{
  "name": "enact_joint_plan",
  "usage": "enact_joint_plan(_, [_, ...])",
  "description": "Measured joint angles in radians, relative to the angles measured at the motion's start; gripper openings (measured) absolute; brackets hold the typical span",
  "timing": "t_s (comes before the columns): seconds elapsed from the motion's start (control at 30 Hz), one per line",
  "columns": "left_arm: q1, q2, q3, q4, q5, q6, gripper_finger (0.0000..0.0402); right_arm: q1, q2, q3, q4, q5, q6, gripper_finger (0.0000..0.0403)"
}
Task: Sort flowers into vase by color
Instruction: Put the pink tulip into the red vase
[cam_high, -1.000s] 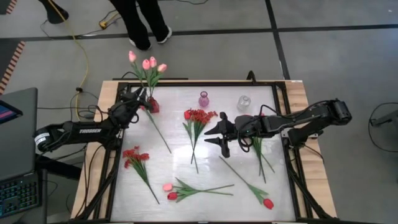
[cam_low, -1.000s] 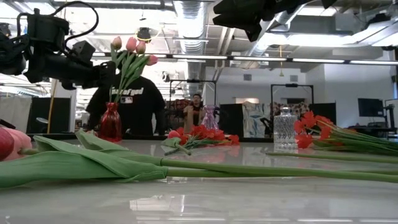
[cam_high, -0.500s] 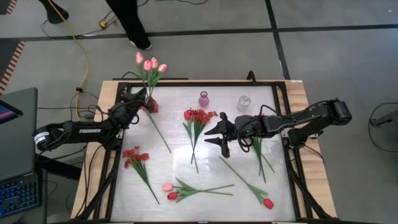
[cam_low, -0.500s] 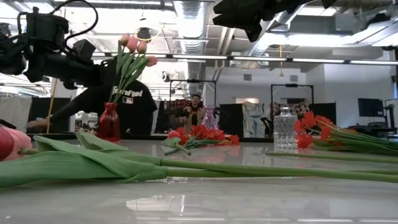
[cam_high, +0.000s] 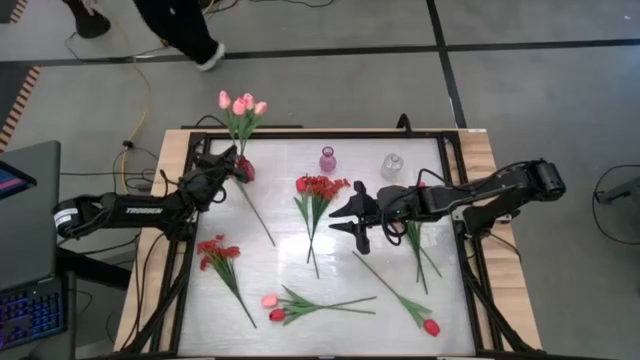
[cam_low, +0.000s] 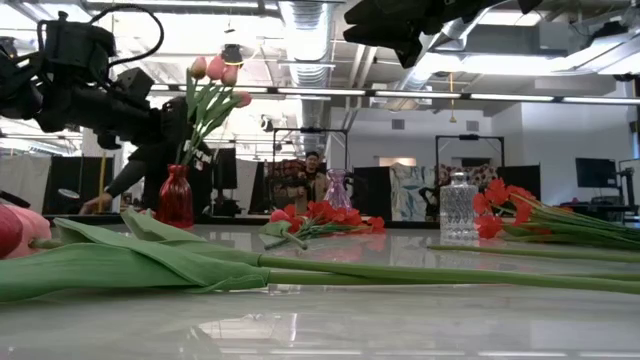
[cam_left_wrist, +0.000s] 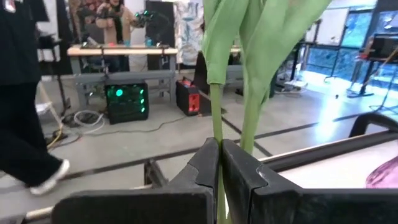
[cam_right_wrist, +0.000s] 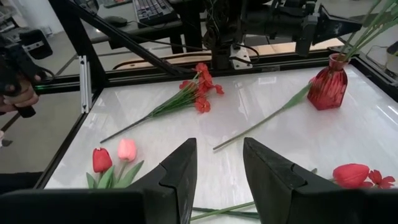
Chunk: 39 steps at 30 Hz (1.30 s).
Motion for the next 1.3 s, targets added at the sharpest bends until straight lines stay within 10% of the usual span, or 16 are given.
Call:
enact_joint_plan(0.6, [-0.020, 0.000, -0.008, -0.109, -0.006, -0.112, 0.0005, 0.000, 0.000, 0.000, -0.003, 0.000, 0.003, 0.0159])
enact_joint_plan(1.3, [-0.031, -0.017, -0.002, -0.110, 0.018, -0.026, 0.0174, 0.000, 0.000, 0.000, -0.003, -0.001, 0.003, 0.0159])
